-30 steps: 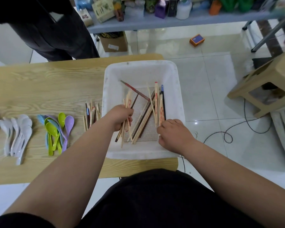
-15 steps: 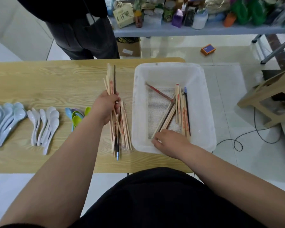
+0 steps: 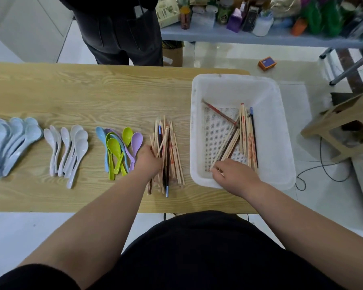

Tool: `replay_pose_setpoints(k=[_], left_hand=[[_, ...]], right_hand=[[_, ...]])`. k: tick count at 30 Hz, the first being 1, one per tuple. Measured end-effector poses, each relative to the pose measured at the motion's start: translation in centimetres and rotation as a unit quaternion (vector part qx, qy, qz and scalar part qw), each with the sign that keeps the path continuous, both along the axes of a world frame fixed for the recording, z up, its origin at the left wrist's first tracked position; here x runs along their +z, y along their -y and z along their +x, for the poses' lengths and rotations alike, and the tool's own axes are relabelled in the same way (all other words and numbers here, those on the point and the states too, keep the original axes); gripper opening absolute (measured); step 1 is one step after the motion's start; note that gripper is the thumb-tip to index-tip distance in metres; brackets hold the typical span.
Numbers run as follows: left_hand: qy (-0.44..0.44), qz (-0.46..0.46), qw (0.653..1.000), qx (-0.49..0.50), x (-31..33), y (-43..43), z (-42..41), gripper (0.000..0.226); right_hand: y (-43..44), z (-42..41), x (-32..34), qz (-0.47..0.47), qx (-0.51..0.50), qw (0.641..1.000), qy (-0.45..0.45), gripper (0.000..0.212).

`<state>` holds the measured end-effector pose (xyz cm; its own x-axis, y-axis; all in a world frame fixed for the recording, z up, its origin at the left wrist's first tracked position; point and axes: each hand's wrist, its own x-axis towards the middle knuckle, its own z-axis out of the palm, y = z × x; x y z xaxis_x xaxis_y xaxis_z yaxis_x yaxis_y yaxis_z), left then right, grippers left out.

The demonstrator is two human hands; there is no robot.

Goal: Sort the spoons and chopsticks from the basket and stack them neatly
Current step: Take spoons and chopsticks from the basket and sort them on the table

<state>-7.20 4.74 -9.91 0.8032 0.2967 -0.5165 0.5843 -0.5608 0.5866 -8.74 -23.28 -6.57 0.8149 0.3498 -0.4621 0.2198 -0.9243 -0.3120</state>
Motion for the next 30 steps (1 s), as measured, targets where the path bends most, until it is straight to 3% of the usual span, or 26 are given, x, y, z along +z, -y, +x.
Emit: replay_pose_setpoints(k=[4, 7, 10, 15, 27, 30], left_hand=[[0.021, 0.019, 0.999, -0.031, -0.4, -0.5, -0.1, 0.039], [0.010, 0.050, 0.995, -0.089, -0.9, -1.0, -0.5, 0.037], [-0.013, 0.068, 0.988, -0.139, -1.6, -1.1, -0.9, 0.049], [0.023, 0.076, 0.989, -0.123, -2.0, -1.3, -1.7, 0.060], [-0.002, 0.108, 0.984, -0.142, -2.3, -1.1, -2.3, 0.054], [-0.012, 0.116, 0.983, -0.142, -2.7, -1.3, -2.6, 0.039]], right_hand=[[-0.1, -0.1, -0.1, -0.001, -0.011, 1.000, 0.010, 0.033], [-0.3, -0.2, 0.0, -0.002, -0.014, 1.000, 0.014, 0.029], [-0.3, -0.3, -0.1, -0.008, -0.019, 1.000, 0.018, 0.029], [-0.4, -0.3, -0.1, -0.011, -0.020, 0.999, 0.027, 0.029], [-0.4, -0.4, 0.1, -0.010, -0.012, 1.000, 0.013, 0.025], [-0.3, -0.4, 0.0, -0.008, -0.013, 1.000, 0.014, 0.025]])
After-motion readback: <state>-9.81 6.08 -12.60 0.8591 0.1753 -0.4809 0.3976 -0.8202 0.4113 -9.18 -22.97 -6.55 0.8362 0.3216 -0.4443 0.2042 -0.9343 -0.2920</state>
